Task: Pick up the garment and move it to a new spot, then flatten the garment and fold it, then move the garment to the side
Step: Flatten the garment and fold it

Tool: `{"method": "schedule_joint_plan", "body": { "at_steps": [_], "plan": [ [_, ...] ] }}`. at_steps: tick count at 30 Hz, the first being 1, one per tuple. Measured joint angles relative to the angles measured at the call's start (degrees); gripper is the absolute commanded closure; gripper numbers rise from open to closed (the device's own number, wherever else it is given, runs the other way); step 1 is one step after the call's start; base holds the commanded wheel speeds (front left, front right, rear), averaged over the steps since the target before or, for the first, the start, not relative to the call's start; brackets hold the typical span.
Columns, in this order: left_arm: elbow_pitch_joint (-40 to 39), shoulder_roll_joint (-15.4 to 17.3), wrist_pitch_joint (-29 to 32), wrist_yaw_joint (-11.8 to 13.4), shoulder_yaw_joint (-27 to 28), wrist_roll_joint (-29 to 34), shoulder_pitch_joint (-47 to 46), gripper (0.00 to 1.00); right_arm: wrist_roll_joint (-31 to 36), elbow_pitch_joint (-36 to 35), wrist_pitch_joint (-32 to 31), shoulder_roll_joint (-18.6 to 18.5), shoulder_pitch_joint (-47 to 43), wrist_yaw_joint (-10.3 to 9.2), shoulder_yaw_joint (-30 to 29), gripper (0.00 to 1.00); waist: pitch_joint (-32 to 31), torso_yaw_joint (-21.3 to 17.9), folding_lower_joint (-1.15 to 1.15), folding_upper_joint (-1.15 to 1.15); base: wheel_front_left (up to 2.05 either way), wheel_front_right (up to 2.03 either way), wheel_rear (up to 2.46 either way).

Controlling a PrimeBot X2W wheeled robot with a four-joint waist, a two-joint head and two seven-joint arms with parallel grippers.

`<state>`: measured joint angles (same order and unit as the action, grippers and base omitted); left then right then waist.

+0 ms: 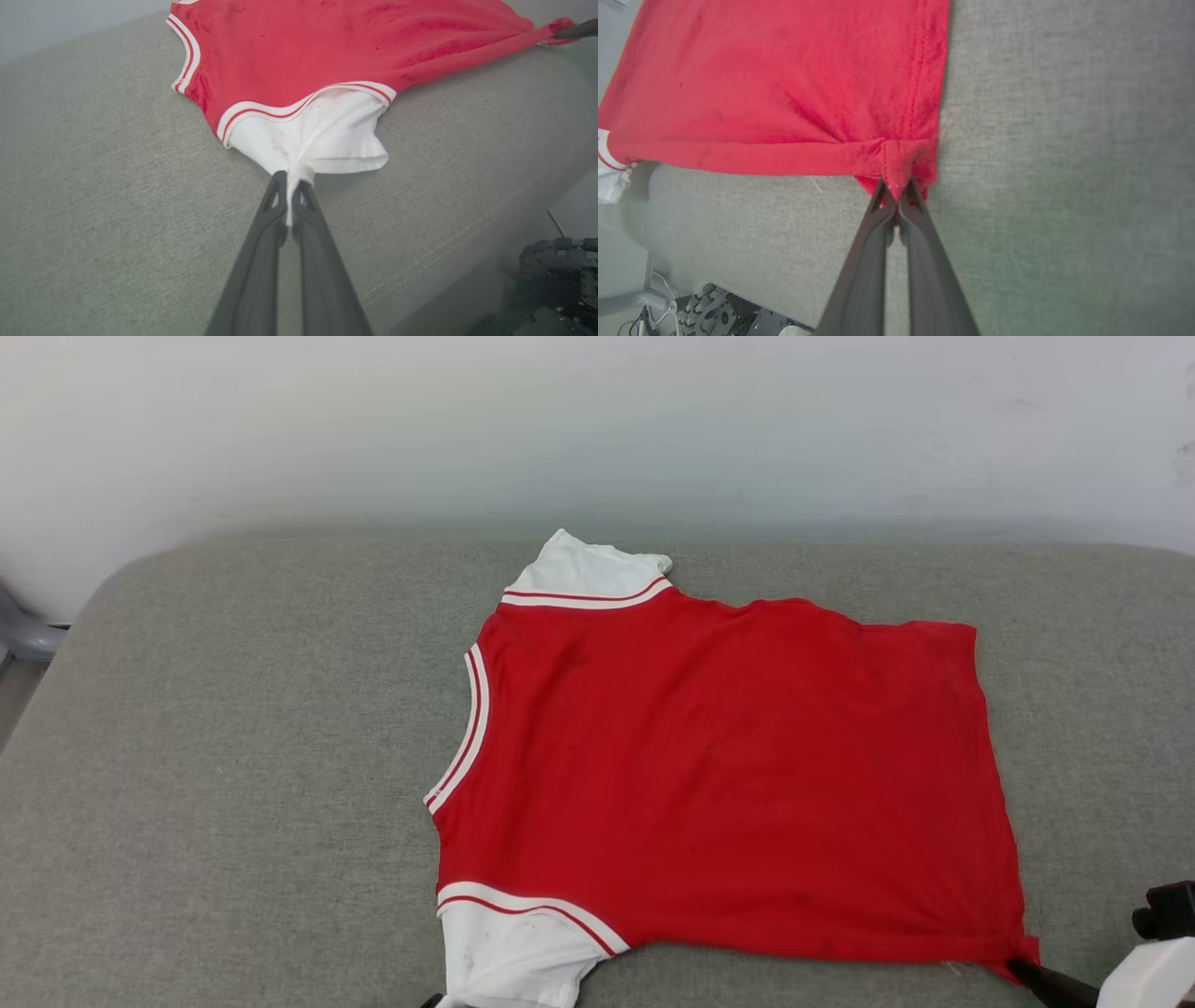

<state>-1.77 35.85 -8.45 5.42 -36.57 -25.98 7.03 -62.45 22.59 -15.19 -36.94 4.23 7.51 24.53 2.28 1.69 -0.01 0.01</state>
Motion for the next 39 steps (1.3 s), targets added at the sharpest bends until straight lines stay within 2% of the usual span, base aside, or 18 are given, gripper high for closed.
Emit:
{"method": "schedule_joint_plan", "body": {
  "at_steps": [6, 11, 20, 33, 39],
  "plan": [
    [-3.68, 1.69, 0.19, 2.19, 1.70, 0.22, 0.59, 1.00, -0.94, -5.73, -1.08, -1.20, -2.88, 0.00, -4.27, 1.00, 1.22, 0.04, 0.01, 0.00, 0.00, 0.00, 0.00],
    [-5.21, 2.52, -0.02, 2.11, 3.71, 0.62, -3.84, 1.00, 0.04, -8.29, -2.44, -1.26, -2.79, 0.00, -7.50, 1.00, 3.09, 0.04, 0.01, 0.00, 0.00, 0.00, 0.00],
    [-3.39, 2.96, 2.41, -0.41, 5.27, 1.64, -14.99, 1.00, 2.48, -9.58, -6.14, 1.04, 3.44, 0.00, -11.74, 1.00, 7.58, -0.05, 0.02, 0.00, 0.00, 0.00, 0.00],
    [8.43, -0.03, 6.78, -5.20, 3.65, 2.00, -28.56, 1.00, 9.21, -6.30, -10.11, 3.70, 11.43, 0.00, -13.41, 1.00, 14.55, -0.57, 0.02, 0.00, 0.00, 0.00, 0.00],
    [14.05, -1.60, 6.48, -6.91, 2.50, 2.63, -32.61, 1.00, 11.25, -5.37, -10.33, 4.48, 13.23, 0.03, -13.62, 1.00, 16.49, -0.59, 0.02, -0.01, 0.00, 0.00, 0.00]
  ]
}}
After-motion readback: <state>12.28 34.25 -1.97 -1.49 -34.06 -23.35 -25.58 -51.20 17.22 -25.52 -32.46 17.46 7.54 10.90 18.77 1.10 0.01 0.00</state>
